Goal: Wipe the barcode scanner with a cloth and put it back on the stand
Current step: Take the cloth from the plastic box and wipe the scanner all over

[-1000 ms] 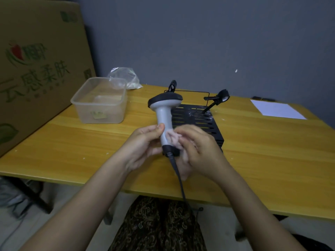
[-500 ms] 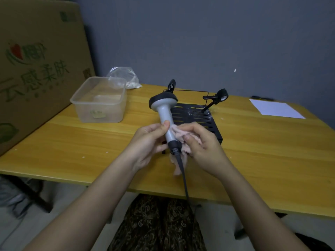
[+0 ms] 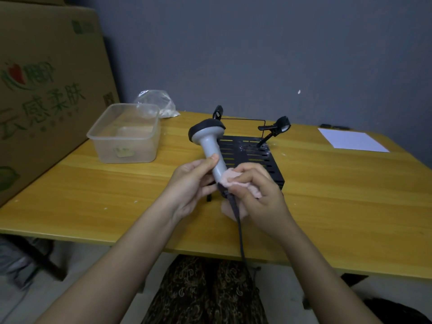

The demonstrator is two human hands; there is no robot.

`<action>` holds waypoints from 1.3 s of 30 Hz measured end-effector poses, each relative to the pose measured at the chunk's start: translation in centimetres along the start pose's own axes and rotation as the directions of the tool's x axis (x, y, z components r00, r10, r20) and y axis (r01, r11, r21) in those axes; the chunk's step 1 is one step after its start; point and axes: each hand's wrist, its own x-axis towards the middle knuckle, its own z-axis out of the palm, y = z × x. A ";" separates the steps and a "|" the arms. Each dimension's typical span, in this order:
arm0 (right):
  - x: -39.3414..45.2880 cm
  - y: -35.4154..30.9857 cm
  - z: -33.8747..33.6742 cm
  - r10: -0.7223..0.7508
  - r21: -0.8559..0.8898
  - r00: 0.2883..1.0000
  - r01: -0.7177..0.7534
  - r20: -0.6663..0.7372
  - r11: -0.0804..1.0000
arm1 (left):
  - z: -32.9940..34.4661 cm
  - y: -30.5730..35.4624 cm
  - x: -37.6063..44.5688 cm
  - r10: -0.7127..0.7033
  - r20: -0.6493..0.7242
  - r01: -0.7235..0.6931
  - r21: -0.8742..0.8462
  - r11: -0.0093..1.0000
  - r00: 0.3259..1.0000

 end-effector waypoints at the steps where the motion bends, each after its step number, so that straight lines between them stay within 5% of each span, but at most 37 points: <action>1: -0.1 0.5 -0.5 0.027 -0.003 0.999 -0.027 0.024 1.000 | -0.1 0.0 0.0 -0.001 -0.005 0.001 0.000 1.000 1.000; 5: 0.1 1.9 -2.2 0.040 -0.269 0.999 -0.035 0.015 0.963 | -0.1 0.3 0.1 0.002 -0.013 -0.002 -0.027 1.000 1.000; 8: 0.7 0.4 -1.2 -0.053 -0.159 0.991 0.033 -0.123 0.987 | 0.3 0.4 0.2 0.009 0.012 -0.008 -0.063 0.998 1.000; 12: -0.2 1.8 -0.6 0.018 -0.224 1.000 -0.020 -0.012 0.974 | 0.0 0.5 0.2 0.028 -0.005 -0.029 -0.088 0.996 1.000; 16: 0.3 0.6 -0.9 -0.034 -0.112 0.977 0.011 -0.211 0.994 | -0.2 0.6 0.4 0.032 -0.006 -0.032 -0.101 0.994 0.999; 20: 0.2 1.1 -0.6 0.048 -0.155 0.999 -0.050 -0.017 0.987 | -0.2 0.6 0.4 0.056 0.013 -0.055 -0.064 0.996 0.998; 24: 0.4 0.8 -0.8 -0.002 -0.136 0.988 -0.019 -0.157 0.991 | -0.2 0.4 0.5 0.072 -0.015 -0.072 -0.055 0.996 0.997; 29: -0.1 2.4 -0.9 0.077 -0.202 0.997 -0.081 -0.024 0.976 | -0.3 0.4 0.6 0.098 -0.022 -0.099 -0.050 0.994 0.995; 33: 0.1 0.7 -1.1 0.003 -0.005 0.972 -0.005 -0.236 1.000 | -0.3 0.3 0.6 0.119 -0.002 -0.119 -0.007 0.993 0.993; 39: -0.1 0.3 0.9 -0.055 0.079 0.993 0.064 -0.103 0.995 | 0.5 0.0 0.8 0.092 0.001 -0.092 -0.036 0.995 0.996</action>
